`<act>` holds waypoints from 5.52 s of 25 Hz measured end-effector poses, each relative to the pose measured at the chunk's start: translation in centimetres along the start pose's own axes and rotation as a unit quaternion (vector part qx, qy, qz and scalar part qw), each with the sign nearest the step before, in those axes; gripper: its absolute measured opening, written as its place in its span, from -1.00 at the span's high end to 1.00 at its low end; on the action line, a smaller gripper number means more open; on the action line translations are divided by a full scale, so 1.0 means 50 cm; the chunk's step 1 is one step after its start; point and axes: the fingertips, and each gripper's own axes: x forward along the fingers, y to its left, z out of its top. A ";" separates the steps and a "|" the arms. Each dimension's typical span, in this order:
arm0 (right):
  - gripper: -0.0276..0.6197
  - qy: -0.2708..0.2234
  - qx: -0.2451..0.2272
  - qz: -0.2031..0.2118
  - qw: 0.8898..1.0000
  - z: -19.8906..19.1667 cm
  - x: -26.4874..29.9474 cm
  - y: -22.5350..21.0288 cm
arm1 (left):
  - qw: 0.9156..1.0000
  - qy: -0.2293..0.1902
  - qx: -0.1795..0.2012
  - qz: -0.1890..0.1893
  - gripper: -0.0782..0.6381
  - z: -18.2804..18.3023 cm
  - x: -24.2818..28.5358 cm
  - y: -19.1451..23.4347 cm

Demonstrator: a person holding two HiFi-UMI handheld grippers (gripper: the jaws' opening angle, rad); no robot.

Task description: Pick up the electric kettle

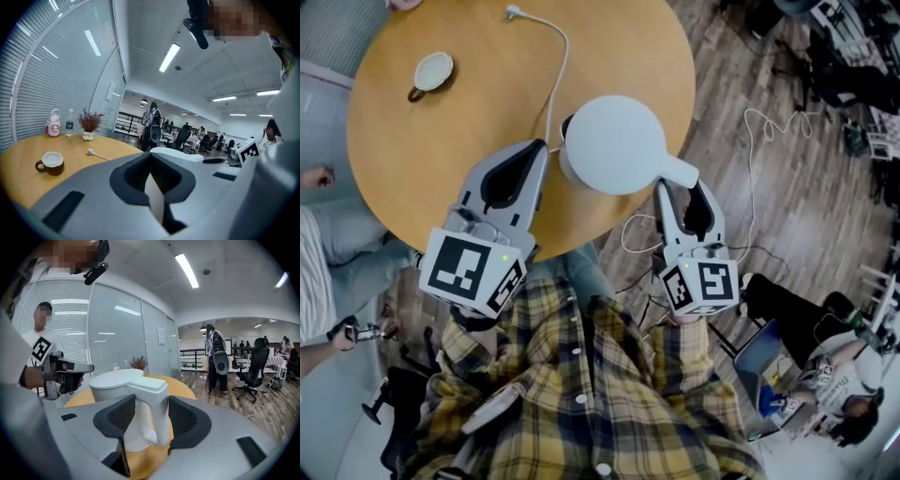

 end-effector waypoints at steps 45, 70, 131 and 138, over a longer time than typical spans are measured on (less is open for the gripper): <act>0.71 -0.036 -0.005 -0.065 0.997 -0.041 0.124 -0.053 | 0.999 0.031 -0.024 0.016 0.77 -0.074 0.061 0.090; 0.71 -0.049 -0.029 -0.040 0.998 0.048 0.137 -0.013 | 0.998 -0.016 -0.015 0.063 0.77 0.006 -0.025 0.111; 0.71 -0.085 -0.044 0.060 0.994 0.249 0.084 0.117 | 0.991 -0.086 0.023 0.096 0.77 0.114 -0.156 0.066; 0.71 -0.087 -0.043 0.058 0.994 0.257 0.081 0.114 | 0.992 -0.085 0.025 0.092 0.77 0.117 -0.154 0.066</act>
